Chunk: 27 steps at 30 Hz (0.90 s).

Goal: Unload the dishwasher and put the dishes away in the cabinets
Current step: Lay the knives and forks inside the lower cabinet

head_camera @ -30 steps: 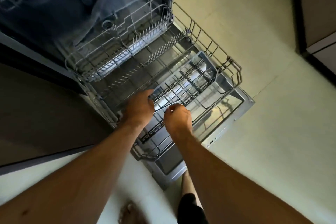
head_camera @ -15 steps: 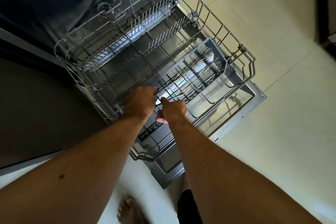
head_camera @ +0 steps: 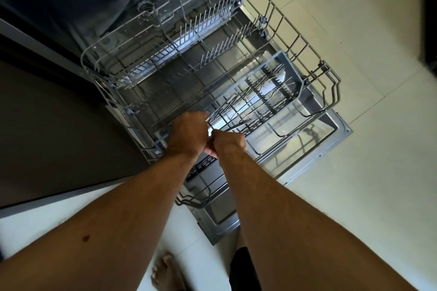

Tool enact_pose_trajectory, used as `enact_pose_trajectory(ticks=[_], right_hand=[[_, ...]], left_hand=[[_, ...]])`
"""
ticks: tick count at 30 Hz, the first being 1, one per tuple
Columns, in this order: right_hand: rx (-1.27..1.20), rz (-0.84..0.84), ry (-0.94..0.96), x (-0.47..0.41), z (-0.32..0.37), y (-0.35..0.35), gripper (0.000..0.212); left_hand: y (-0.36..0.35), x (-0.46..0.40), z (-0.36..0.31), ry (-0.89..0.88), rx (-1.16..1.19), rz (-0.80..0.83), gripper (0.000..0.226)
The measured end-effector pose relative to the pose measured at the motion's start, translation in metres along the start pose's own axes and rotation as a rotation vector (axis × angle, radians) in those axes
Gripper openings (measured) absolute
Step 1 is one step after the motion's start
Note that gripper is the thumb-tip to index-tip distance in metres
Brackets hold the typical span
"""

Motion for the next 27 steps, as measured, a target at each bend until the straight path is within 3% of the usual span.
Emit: enact_pose_trajectory(ticks=[5, 9, 13, 17, 23, 27], right_hand=[[0.135, -0.04, 0.021, 0.03, -0.014, 0.02, 0.021], [0.205, 0.042, 0.185, 0.059, -0.014, 0.027, 0.009], [0.283, 0.064, 0.341, 0.084, -0.017, 0.033, 0.011], [0.331, 0.114, 0.392, 0.098, -0.022, 0.029, 0.015], [0.311, 0.217, 0.34, 0.129, -0.055, 0.005, 0.013], [0.423, 0.274, 0.334, 0.163, -0.092, -0.023, 0.019]], left_hand=[[0.006, 0.022, 0.008, 0.185, 0.353, 0.01, 0.017], [0.004, 0.058, 0.018, 0.387, 0.663, 0.057, 0.009], [0.003, 0.099, 0.023, 0.432, 0.778, 0.07, 0.009], [0.01, 0.126, 0.031, 0.488, 0.847, -0.013, 0.013], [0.028, 0.175, 0.054, 0.501, 0.818, 0.0, 0.012], [0.043, 0.23, 0.081, 0.476, 0.774, 0.045, 0.008]])
Point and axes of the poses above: each hand's wrist, its own x-axis away from the middle knuckle, its own y-axis out of the back of the hand, z = x × y, the point moved 6 cm from there along -x, towards the middle knuckle, and after that the axes turned 13 degrees about x, right-handed, at the moved point
